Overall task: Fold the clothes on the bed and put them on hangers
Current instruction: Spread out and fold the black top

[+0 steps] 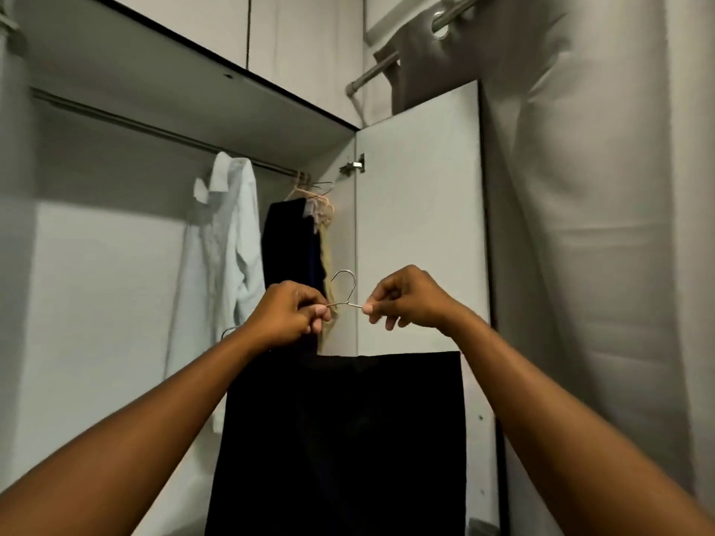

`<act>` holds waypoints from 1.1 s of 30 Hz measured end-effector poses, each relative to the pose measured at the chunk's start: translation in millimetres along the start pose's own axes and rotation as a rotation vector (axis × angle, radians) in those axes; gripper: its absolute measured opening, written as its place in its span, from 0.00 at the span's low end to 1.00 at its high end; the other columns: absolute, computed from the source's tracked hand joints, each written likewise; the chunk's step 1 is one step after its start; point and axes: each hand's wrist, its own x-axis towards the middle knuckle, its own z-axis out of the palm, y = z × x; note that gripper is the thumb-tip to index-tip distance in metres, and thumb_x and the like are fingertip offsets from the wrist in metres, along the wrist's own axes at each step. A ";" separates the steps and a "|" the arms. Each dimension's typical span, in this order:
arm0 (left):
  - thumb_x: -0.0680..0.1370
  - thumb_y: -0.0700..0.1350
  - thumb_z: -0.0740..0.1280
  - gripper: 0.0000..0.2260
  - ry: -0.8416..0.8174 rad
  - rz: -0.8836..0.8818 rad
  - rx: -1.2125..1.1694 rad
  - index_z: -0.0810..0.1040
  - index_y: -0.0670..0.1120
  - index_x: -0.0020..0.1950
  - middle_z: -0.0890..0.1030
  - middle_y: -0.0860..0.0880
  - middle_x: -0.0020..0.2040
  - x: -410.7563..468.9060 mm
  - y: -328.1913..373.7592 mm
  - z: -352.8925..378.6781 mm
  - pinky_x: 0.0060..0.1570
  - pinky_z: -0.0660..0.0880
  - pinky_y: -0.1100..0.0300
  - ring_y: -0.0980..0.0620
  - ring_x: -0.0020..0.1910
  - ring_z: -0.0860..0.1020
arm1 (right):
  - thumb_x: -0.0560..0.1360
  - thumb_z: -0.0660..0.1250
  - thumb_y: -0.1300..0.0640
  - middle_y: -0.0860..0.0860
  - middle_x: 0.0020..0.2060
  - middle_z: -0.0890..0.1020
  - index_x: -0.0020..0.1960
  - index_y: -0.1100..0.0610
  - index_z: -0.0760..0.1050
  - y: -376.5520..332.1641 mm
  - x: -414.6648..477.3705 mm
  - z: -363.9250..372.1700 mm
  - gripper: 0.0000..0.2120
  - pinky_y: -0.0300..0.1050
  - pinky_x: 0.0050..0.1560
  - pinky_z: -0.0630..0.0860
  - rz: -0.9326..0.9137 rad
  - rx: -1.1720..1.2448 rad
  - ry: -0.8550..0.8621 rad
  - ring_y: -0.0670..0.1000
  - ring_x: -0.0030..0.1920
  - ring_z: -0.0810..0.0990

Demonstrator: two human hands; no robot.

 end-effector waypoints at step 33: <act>0.83 0.63 0.57 0.29 0.924 -0.309 0.536 0.64 0.49 0.80 0.69 0.44 0.77 159.4 -258.4 -322.7 0.71 0.67 0.47 0.42 0.74 0.69 | 0.84 0.65 0.61 0.56 0.33 0.83 0.46 0.66 0.79 -146.8 481.9 173.3 0.11 0.38 0.23 0.72 -0.627 0.724 0.263 0.43 0.22 0.78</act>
